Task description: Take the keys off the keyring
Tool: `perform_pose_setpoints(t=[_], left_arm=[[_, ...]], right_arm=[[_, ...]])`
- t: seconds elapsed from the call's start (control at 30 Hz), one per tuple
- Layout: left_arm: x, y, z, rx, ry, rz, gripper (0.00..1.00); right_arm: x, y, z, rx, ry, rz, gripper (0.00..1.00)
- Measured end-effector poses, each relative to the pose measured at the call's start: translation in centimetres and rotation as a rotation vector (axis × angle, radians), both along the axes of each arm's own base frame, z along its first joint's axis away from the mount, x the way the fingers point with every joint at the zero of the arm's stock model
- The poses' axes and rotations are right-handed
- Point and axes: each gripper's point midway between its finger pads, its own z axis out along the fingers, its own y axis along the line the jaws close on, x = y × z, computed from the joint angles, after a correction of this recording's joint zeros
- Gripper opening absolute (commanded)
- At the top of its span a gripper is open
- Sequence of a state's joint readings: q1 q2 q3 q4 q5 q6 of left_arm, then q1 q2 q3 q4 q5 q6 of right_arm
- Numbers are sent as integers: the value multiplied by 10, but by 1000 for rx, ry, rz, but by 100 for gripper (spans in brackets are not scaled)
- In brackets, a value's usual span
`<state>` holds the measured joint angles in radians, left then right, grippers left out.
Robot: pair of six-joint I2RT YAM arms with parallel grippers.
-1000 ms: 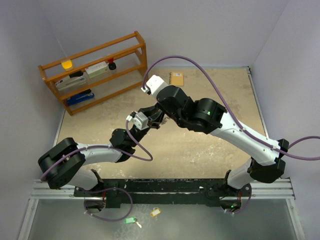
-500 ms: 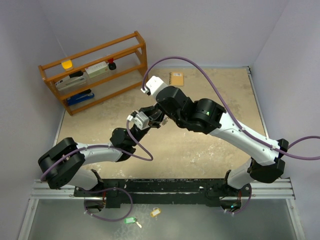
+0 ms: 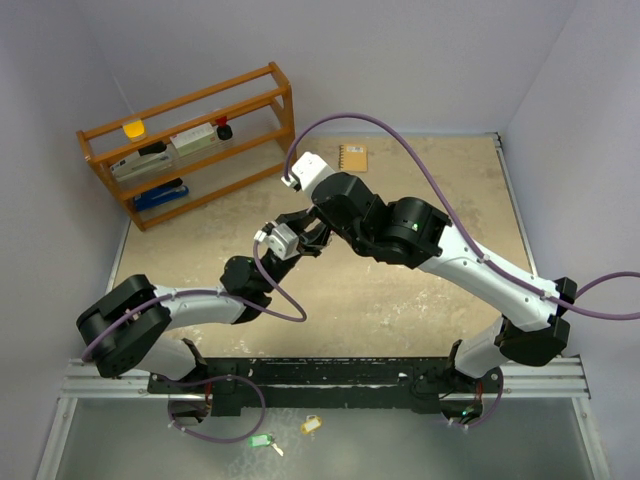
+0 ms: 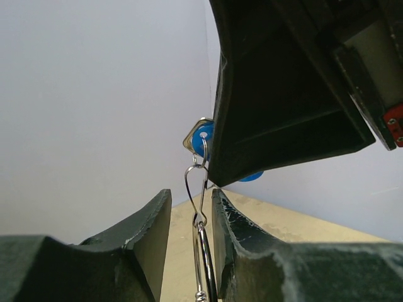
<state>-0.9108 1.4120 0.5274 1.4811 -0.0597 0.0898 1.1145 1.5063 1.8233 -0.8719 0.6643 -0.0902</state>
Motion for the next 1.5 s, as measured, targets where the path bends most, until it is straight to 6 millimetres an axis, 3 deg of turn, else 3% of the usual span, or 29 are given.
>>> perform_pose_setpoints(t=[0.53, 1.0, 1.5], left_arm=[[2, 4, 0, -15, 4, 19, 31], [6, -1, -13, 11, 24, 19, 30], [7, -3, -5, -4, 12, 18, 25]], right_arm=[[0, 1, 0, 4, -1, 0, 0], [0, 1, 0, 3, 0, 1, 0], [0, 1, -1, 2, 2, 2, 0]])
